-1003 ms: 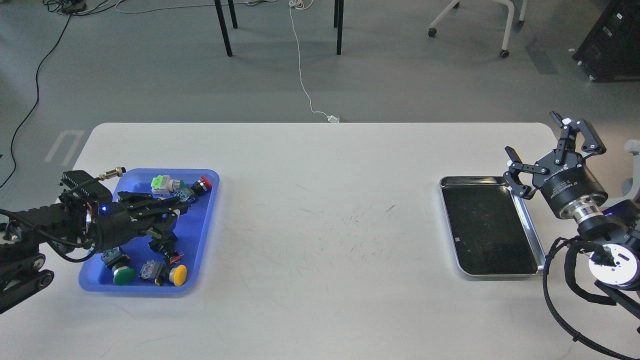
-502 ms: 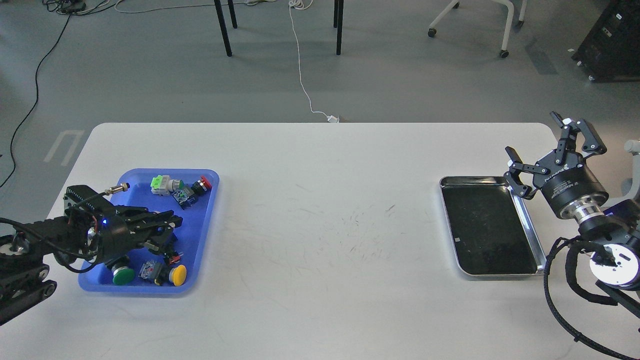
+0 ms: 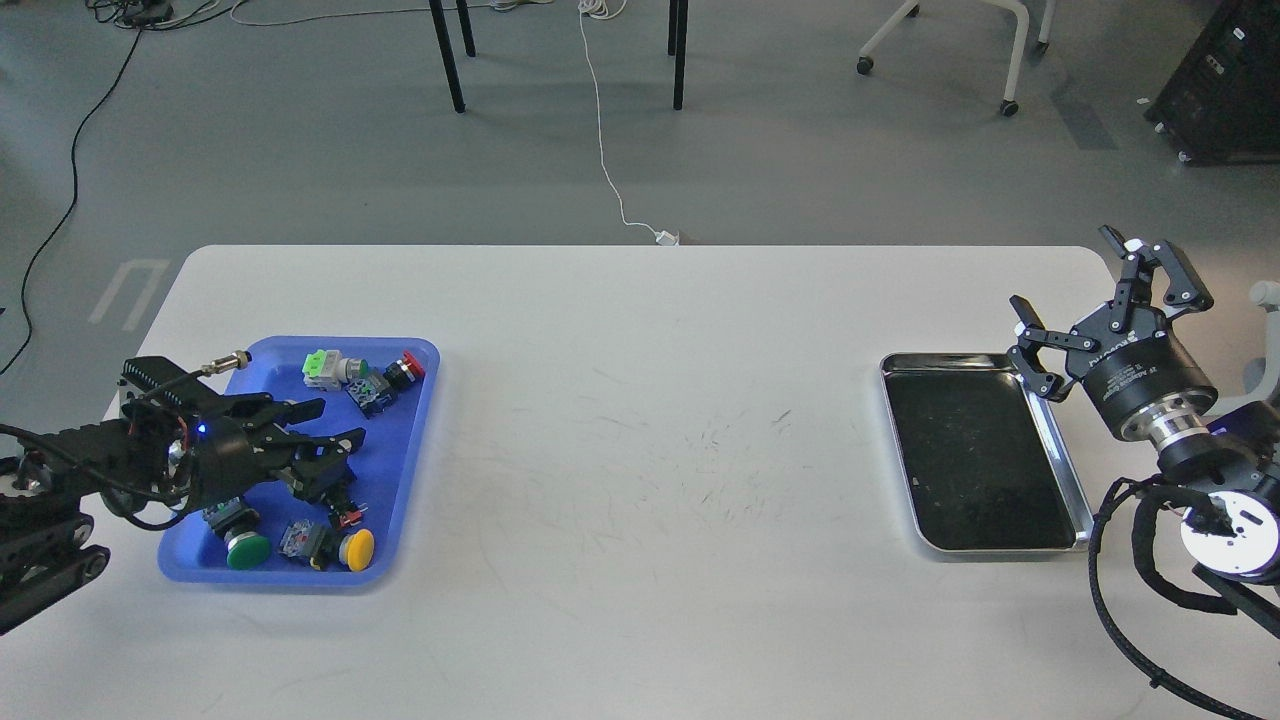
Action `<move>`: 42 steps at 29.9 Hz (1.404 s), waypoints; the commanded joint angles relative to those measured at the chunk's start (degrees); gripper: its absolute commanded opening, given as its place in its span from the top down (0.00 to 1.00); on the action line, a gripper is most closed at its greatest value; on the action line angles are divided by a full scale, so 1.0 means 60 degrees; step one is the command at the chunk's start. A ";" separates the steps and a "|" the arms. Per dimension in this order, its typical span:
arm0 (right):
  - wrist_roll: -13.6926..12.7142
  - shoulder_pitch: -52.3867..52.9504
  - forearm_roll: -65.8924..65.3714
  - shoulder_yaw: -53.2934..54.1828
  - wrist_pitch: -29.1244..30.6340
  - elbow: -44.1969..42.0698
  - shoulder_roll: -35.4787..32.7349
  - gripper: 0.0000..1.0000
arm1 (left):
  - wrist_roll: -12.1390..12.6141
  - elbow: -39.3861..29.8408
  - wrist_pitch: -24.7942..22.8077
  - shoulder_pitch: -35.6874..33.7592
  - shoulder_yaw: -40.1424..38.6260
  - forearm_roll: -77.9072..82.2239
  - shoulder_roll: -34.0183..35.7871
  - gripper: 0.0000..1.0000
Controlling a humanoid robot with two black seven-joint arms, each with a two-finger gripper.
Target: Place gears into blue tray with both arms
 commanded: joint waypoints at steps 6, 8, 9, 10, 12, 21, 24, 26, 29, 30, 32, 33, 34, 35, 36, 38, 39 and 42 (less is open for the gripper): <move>0.0000 0.1077 -0.0073 -0.0165 -0.0028 -0.0098 -0.0056 0.01 | -0.0148 -0.0079 -0.0213 -0.1280 -0.1179 -0.5751 0.0081 0.03; 0.0000 0.1516 -0.0073 -0.0195 -0.0087 -0.0214 -0.0056 0.01 | -0.0119 -0.0079 -0.0417 -0.1704 -0.1209 -0.7597 0.0008 0.02; 0.0000 0.1809 -0.0073 -0.0195 -0.0101 -0.0389 -0.0042 0.01 | -0.0105 -0.0079 -0.0563 -0.1924 -0.1224 -0.8550 -0.0021 0.02; 0.0000 0.2044 -0.0073 -0.0209 -0.0116 -0.0536 -0.0042 0.01 | -0.0061 -0.0079 -0.0652 -0.2100 -0.1239 -0.9357 -0.0036 0.02; 0.0000 0.2542 -0.0073 -0.0195 -0.0131 -0.0945 -0.0013 0.01 | -0.0046 -0.0035 -0.0828 -0.2510 -0.1253 -1.1012 -0.0196 0.02; -0.0489 0.4199 -0.0059 0.0098 0.0030 -0.2997 0.0778 0.01 | -0.0017 0.0915 -0.1940 -0.3040 -0.2306 -1.6216 -0.1558 0.02; -0.1047 0.4419 0.0015 0.0594 0.0074 -0.3173 0.0997 0.01 | -0.0016 0.1370 -0.2672 -0.2996 -0.2776 -1.7651 -0.1983 0.02; -0.1340 0.4434 0.0015 0.1165 0.0307 -0.3495 0.1421 0.01 | -0.0017 0.1721 -0.2937 -0.2996 -0.2908 -1.8618 -0.2319 0.02; -0.1925 0.4434 0.0030 0.2321 0.0805 -0.4168 0.2196 0.01 | -0.0002 0.2351 -0.3026 -0.2996 -0.3157 -1.9820 -0.2861 0.02; -0.2130 0.4434 0.0030 0.2658 0.0937 -0.4402 0.2446 0.01 | -0.0002 0.2541 -0.3084 -0.2981 -0.3288 -2.0085 -0.3008 0.02; -0.2511 0.4434 0.0030 0.3274 0.1143 -0.4944 0.2959 0.01 | 0.0172 0.2937 -0.3434 -0.2879 -0.3566 -2.0452 -0.3286 0.02; -0.2643 0.4448 0.0030 0.3480 0.1245 -0.5179 0.3135 0.01 | 0.0362 0.3084 -0.3654 -0.2835 -0.3742 -2.0555 -0.3404 0.02; -0.2761 0.4463 0.0030 0.3612 0.1348 -0.5456 0.3325 0.01 | 0.0640 0.3230 -0.3830 -0.2791 -0.3976 -2.0658 -0.3550 0.02; -0.2805 0.4507 0.0030 0.3672 0.1450 -0.5706 0.3443 0.01 | 0.0918 0.3377 -0.3904 -0.2747 -0.4196 -2.0702 -0.3682 0.02; -0.2806 0.4551 0.0030 0.3687 0.1567 -0.5955 0.3575 0.01 | 0.1182 0.3567 -0.3934 -0.2703 -0.4430 -2.0703 -0.3799 0.02; -0.2806 0.4653 0.0030 0.3687 0.1787 -0.6336 0.3722 0.01 | 0.1564 0.4050 -0.4007 -0.2673 -0.4811 -2.0703 -0.4005 0.02; -0.2806 0.4668 0.0030 0.3687 0.1846 -0.6527 0.3795 0.01 | 0.1667 0.4328 -0.4036 -0.2673 -0.4973 -2.0703 -0.4107 0.02; -0.2820 0.4668 0.0030 0.3687 0.1905 -0.6704 0.3840 0.01 | 0.1712 0.4609 -0.4329 -0.2673 -0.5150 -2.0717 -0.4196 0.02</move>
